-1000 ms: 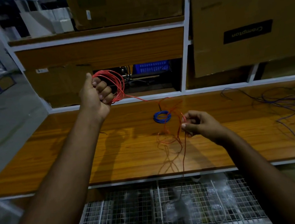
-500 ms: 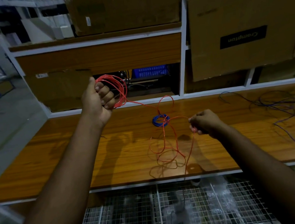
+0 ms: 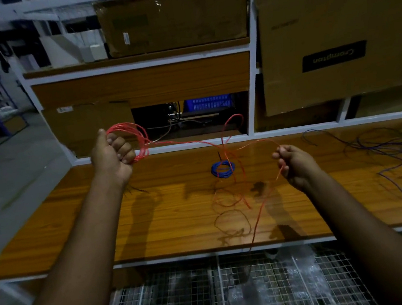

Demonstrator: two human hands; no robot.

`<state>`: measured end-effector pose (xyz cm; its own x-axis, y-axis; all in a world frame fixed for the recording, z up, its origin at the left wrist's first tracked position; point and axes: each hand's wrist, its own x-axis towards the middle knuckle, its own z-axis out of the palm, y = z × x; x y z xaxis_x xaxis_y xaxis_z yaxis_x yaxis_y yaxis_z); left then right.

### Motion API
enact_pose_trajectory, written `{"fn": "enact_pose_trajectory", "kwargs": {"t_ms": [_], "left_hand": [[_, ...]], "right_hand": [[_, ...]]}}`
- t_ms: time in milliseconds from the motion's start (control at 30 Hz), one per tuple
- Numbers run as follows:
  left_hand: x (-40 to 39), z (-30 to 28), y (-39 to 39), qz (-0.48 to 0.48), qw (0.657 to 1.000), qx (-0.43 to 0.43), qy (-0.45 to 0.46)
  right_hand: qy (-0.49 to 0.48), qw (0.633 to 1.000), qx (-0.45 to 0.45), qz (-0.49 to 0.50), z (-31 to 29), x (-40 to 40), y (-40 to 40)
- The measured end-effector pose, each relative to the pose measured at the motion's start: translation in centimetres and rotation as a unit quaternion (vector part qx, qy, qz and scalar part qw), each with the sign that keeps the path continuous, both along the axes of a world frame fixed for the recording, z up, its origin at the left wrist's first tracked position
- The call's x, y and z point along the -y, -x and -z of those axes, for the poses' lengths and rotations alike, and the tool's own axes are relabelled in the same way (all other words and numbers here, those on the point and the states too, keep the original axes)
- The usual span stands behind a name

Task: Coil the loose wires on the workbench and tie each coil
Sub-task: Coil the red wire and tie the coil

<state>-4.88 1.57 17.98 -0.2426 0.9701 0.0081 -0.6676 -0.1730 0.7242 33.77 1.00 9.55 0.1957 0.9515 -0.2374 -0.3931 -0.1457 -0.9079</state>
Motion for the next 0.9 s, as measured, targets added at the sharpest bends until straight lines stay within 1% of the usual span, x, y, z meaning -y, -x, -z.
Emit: {"fn": "enact_pose_trajectory", "kwargs": {"t_ms": [67, 133, 200, 267, 300, 367, 433, 467, 533, 600, 633, 700, 767, 833, 867, 900], "left_hand": [[0.1, -0.3, 1.0, -0.020, 1.000, 0.018, -0.003], [0.2, -0.5, 1.8, -0.036, 0.999, 0.026, -0.008], [0.4, -0.7, 1.8, -0.032, 0.999, 0.017, -0.017], [0.7, -0.8, 1.2, -0.012, 0.999, -0.006, -0.030], [0.8, -0.8, 0.7, -0.001, 0.999, -0.021, -0.036], [1.0, -1.0, -0.5, 0.024, 0.997, -0.049, -0.049], [1.1, -1.2, -1.7, 0.048, 0.994, -0.073, -0.060], [1.1, -1.3, -2.3, 0.058, 0.993, -0.082, -0.063], [1.0, -1.4, -3.3, 0.070, 0.991, -0.097, -0.063], [1.0, -1.4, -4.0, 0.075, 0.989, -0.108, -0.062], [0.9, -1.3, -4.2, 0.075, 0.989, -0.115, -0.059], [0.7, -0.9, -4.5, 0.071, 0.988, -0.126, -0.050], [0.6, -0.4, -4.6, 0.064, 0.987, -0.140, -0.039], [0.5, 0.0, -4.6, 0.057, 0.986, -0.153, -0.030], [0.5, 0.2, -4.6, 0.054, 0.987, -0.152, -0.026], [0.5, 0.2, -4.6, 0.048, 0.988, -0.146, -0.022]], "right_hand": [[0.039, 0.997, -0.015, 0.057, 1.3, -0.2, -1.2], [0.073, 0.994, -0.003, 0.086, 2.4, -0.3, -2.0], [0.101, 0.990, 0.057, 0.076, 3.3, -0.1, -2.2], [0.109, 0.978, 0.172, 0.049, 4.1, 0.2, -1.8], [0.101, 0.967, 0.232, 0.038, 4.4, 0.3, -1.4], [0.056, 0.944, 0.325, -0.005, 4.1, 0.6, -0.5], [-0.019, 0.908, 0.408, -0.092, 2.7, 1.1, 0.9], [-0.059, 0.886, 0.435, -0.147, 1.8, 1.5, 1.6], [-0.124, 0.851, 0.450, -0.242, 0.2, 2.1, 2.7], [-0.160, 0.838, 0.429, -0.297, -1.0, 2.6, 3.5], [-0.172, 0.841, 0.411, -0.307, -1.5, 2.8, 3.7], [-0.185, 0.865, 0.347, -0.310, -1.9, 3.1, 3.8], [-0.180, 0.903, 0.226, -0.319, -2.0, 3.5, 3.8], [-0.161, 0.929, 0.069, -0.327, -1.9, 3.7, 4.1], [-0.151, 0.938, 0.002, -0.312, -1.8, 3.7, 4.2], [-0.139, 0.947, -0.046, -0.286, -1.8, 3.7, 4.4]]}}
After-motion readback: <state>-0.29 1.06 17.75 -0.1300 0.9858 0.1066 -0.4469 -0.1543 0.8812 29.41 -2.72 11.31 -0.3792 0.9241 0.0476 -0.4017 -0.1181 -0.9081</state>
